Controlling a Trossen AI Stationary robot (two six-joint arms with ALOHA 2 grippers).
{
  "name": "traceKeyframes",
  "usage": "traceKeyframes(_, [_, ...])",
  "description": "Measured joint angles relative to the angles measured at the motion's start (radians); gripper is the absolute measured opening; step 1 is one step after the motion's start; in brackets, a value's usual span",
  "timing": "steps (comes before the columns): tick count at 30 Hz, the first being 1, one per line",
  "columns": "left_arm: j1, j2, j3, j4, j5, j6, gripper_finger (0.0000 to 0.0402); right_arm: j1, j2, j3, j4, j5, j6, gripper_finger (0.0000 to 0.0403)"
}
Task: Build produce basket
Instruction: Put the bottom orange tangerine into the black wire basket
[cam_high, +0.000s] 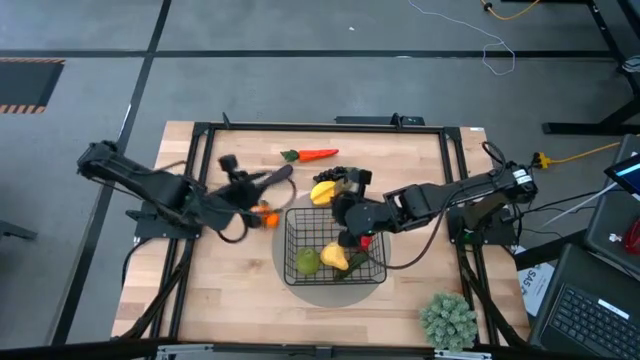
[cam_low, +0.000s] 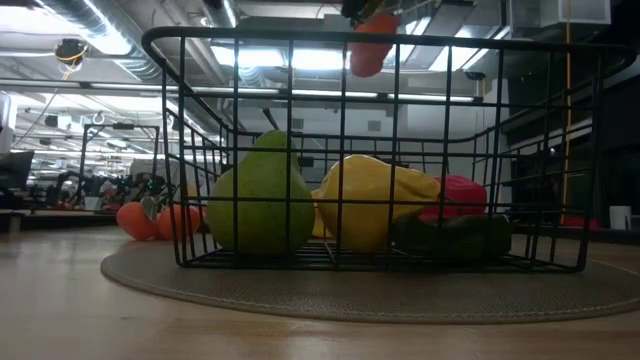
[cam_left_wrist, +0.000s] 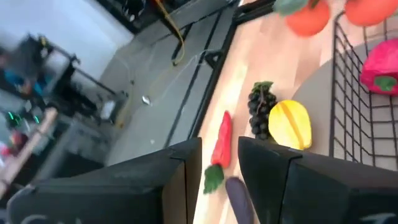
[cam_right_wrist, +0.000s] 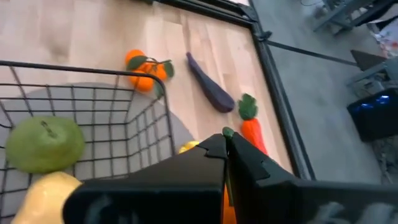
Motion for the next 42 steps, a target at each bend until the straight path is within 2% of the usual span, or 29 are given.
traceKeyframes(5, [0.044, -0.132, 0.000, -0.151, 0.071, -0.200, 0.0097, -0.021, -0.064, 0.000, -0.057, 0.029, 0.065, 0.0000])
traceKeyframes(12, [0.094, -0.226, -0.006, -0.277, 0.260, -0.397, 0.0098, -0.043, -0.118, 0.000, -0.103, 0.025, 0.133, 0.0000])
traceKeyframes(15, [0.101, -0.239, -0.052, -0.284, 0.381, -0.433, 0.0098, -0.050, -0.119, 0.000, -0.130, -0.032, 0.157, 0.0000])
traceKeyframes(18, [0.101, -0.240, -0.113, -0.276, 0.511, -0.436, 0.0098, -0.057, -0.120, 0.000, -0.126, -0.143, 0.183, 0.0000])
traceKeyframes(21, [0.101, -0.232, -0.193, -0.238, 0.574, -0.450, 0.0098, -0.058, -0.120, 0.000, -0.113, -0.221, 0.187, 0.0000])
traceKeyframes(27, [0.101, -0.224, -0.340, -0.096, 0.591, -0.461, 0.0098, -0.058, -0.120, 0.000, -0.078, -0.235, 0.220, 0.0000])
traceKeyframes(33, [0.101, -0.225, -0.364, -0.084, 0.584, -0.454, 0.0098, -0.058, -0.120, 0.000, -0.078, -0.235, 0.236, 0.0000])
traceKeyframes(42, [0.101, -0.225, -0.364, -0.085, 0.438, -0.453, 0.0098, -0.058, -0.120, 0.000, -0.079, -0.236, 0.287, 0.0000])
